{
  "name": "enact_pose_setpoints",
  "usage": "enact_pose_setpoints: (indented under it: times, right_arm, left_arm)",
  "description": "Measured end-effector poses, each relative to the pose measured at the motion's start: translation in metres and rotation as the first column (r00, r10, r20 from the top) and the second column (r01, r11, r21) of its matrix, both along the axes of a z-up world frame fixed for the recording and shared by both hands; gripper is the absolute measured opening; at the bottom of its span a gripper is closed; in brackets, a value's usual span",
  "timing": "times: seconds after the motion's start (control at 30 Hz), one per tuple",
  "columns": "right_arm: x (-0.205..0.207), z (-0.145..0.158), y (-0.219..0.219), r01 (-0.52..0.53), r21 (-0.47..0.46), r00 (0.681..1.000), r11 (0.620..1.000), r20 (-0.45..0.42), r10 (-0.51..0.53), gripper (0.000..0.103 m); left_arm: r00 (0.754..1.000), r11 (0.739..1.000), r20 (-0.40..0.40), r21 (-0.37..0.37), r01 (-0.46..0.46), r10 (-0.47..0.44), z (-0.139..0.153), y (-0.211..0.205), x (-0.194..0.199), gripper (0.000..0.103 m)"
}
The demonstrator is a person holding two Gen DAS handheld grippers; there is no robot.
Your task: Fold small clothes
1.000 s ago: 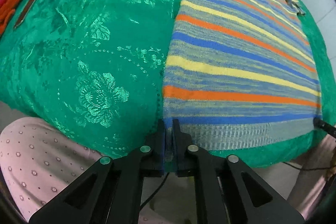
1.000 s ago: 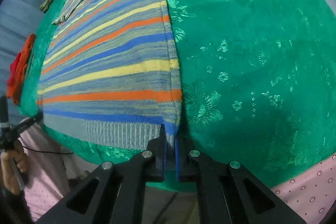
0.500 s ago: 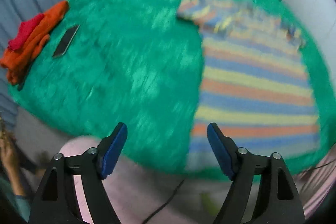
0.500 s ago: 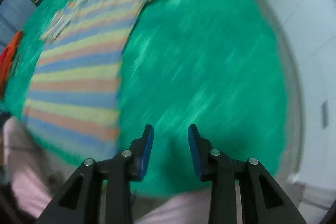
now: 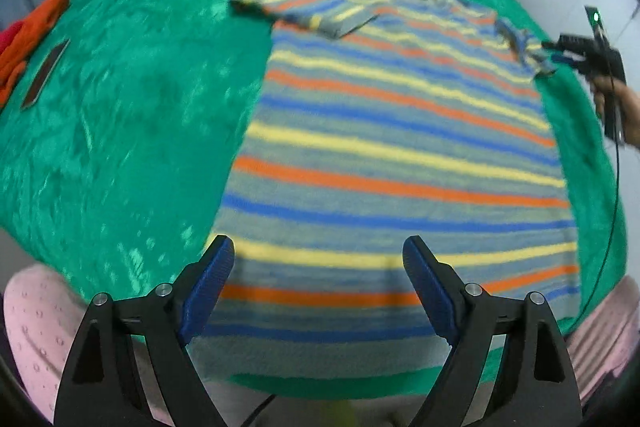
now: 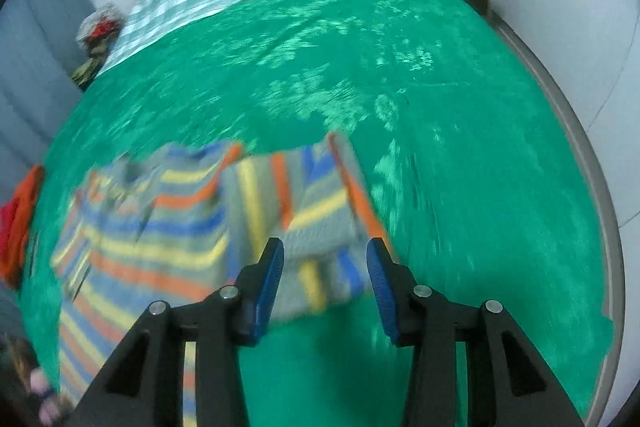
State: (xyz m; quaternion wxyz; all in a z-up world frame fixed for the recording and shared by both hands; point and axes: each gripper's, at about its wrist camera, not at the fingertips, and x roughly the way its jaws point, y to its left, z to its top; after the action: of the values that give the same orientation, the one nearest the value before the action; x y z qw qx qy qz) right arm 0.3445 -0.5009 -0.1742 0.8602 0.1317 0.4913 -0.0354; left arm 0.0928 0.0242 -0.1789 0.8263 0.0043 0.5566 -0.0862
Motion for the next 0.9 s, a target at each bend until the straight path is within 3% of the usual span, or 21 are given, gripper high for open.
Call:
enact_pose_setpoints:
  times: [0.07, 0.1, 0.13, 0.17, 0.3, 0.5, 0.6, 0.73, 0.8, 0.83, 0.87, 0.9]
  right_arm:
    - [0.014, -0.011, -0.003, -0.014, 0.031, 1.000, 0.999, 0.013, 0.014, 0.039]
    - [0.020, -0.016, -0.002, -0.033, 0.036, 0.999, 0.999, -0.002, 0.033, 0.026]
    - [0.023, -0.017, -0.003, -0.045, 0.022, 0.999, 0.999, -0.014, 0.045, 0.004]
    - [0.019, -0.012, -0.008, -0.046, 0.022, 0.999, 0.999, 0.008, 0.046, 0.003]
    - [-0.016, 0.025, -0.054, 0.014, 0.102, 0.998, 0.995, 0.068, -0.021, 0.003]
    - [-0.086, 0.053, -0.144, 0.204, 0.228, 0.978, 0.952, -0.001, -0.209, 0.003]
    - [-0.090, 0.057, -0.171, 0.256, 0.289, 0.966, 0.922, -0.043, -0.254, 0.003]
    - [-0.073, 0.052, -0.183, 0.297, 0.297, 0.955, 0.908, -0.085, -0.284, 0.003]
    - [-0.062, 0.039, -0.181, 0.317, 0.182, 0.947, 0.931, -0.123, -0.298, 0.011]
    - [-0.061, 0.030, -0.182, 0.339, 0.122, 0.937, 0.933, -0.132, -0.324, 0.029]
    - [-0.064, 0.024, -0.183, 0.351, 0.105, 0.933, 0.931, -0.129, -0.337, 0.039]
    - [-0.073, 0.019, -0.186, 0.378, 0.110, 0.924, 0.919, -0.107, -0.367, 0.039]
  left_arm:
    - [0.999, 0.999, -0.026, 0.022, -0.024, 0.024, -0.008, 0.007, -0.001, 0.088]
    - [0.999, 0.999, -0.038, 0.033, -0.036, 0.037, -0.011, 0.011, 0.001, 0.088]
    - [0.998, 0.998, -0.048, 0.042, -0.049, 0.051, -0.014, 0.014, 0.002, 0.088]
    - [0.997, 0.997, -0.050, 0.046, -0.058, 0.060, -0.015, 0.015, 0.002, 0.088]
    - [0.997, 0.997, -0.042, 0.041, -0.063, 0.065, -0.013, 0.015, 0.002, 0.088]
    - [0.999, 0.999, -0.038, 0.034, -0.010, 0.011, -0.007, -0.005, 0.000, 0.088]
    - [1.000, 0.999, -0.023, 0.036, 0.018, -0.017, 0.002, -0.014, -0.002, 0.088]
    - [1.000, 0.999, 0.000, 0.030, 0.029, -0.029, 0.013, -0.019, -0.006, 0.088]
    - [1.000, 0.999, -0.005, 0.036, 0.029, -0.028, 0.012, -0.020, -0.006, 0.088]
    - [1.000, 0.999, -0.007, 0.040, 0.027, -0.027, 0.011, -0.019, -0.007, 0.088]
    - [1.000, 0.999, -0.009, 0.042, 0.024, -0.024, 0.011, -0.018, -0.008, 0.088]
    - [1.000, 0.999, -0.010, 0.042, 0.020, -0.020, 0.010, -0.016, -0.009, 0.088]
